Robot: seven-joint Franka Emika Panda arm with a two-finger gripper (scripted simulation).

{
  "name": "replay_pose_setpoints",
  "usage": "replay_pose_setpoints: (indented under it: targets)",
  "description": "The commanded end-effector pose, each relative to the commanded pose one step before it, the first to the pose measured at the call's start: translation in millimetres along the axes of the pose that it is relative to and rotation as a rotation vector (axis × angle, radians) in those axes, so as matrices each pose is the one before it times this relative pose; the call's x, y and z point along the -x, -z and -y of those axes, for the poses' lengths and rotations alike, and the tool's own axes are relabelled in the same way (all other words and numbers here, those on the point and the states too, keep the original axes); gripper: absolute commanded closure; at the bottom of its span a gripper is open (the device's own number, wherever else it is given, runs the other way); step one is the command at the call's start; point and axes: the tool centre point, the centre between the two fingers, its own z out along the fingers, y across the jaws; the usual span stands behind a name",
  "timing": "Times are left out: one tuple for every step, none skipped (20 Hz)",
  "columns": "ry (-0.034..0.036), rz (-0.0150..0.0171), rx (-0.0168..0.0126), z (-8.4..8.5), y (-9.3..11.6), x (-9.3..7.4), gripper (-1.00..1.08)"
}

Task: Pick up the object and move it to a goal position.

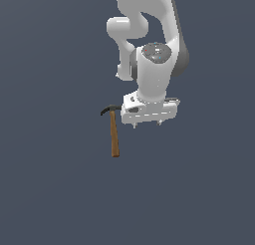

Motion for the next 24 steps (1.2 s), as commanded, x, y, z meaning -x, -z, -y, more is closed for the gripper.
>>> replay_pose_setpoints:
  targets:
    - [0.0,0.0,0.0,-0.01,0.0,0.0,-0.92]
    - [-0.00087,-0.00044,0.00006,-0.58,0.3,-0.08,-0.92]
    - [-0.0027,-0.00131,0.00015,-1.81,0.91,-0.22,-0.92]
    - [-0.00447,-0.00218,0.00024,-2.99,1.51,-0.36,-0.92]
    - [-0.00617,-0.00301,0.00034,-4.12,2.1,-0.51,-0.92]
    - [-0.00793,-0.00389,0.00043,-5.28,2.74,-0.66,-0.92]
    - [-0.00911,-0.00449,0.0005,-6.03,3.2,-0.78,-0.92]
    - [-0.00772,-0.00383,0.00042,-5.06,2.78,-0.69,-0.92]
    - [-0.00591,-0.00297,0.00031,-3.83,2.21,-0.57,-0.92]
    - [-0.00412,-0.0021,0.0002,-2.61,1.62,-0.44,-0.92]
    - [-0.00228,-0.0012,0.00009,-1.38,0.99,-0.29,-0.92]
    - [0.0,0.0,0.0,0.09,0.13,-0.15,-0.92]
    - [0.00108,0.00051,-0.00008,0.67,-0.44,0.2,-0.92]
    - [0.00099,0.00067,0.00004,0.31,-0.85,0.34,-0.92]
    - [0.0,0.0,0.0,-0.78,-0.8,0.56,-0.92]
    - [-0.00127,0.00053,0.00069,-1.95,-1.59,0.68,-0.92]
    - [-0.00127,0.0002,0.00051,-2.43,-1.83,1.04,-0.92]
    - [-0.00148,0.00044,0.0007,-2.95,-2.41,1.34,-0.92]
    - [-0.00153,0.0006,0.0008,-3.37,-2.93,1.66,-0.92]
    - [-0.00178,0.0008,0.00098,-3.91,-3.46,1.98,-0.92]
    - [-0.00185,0.00086,0.00103,-4.33,-3.88,2.32,-0.92]
    - [-0.00219,0.00096,0.00119,-4.89,-4.31,2.66,-0.92]
    - [-0.00256,0.00107,0.00135,-5.49,-4.76,3.04,-0.92]
    - [-0.0028,0.00118,0.00148,-5.99,-5.19,3.45,-0.92]
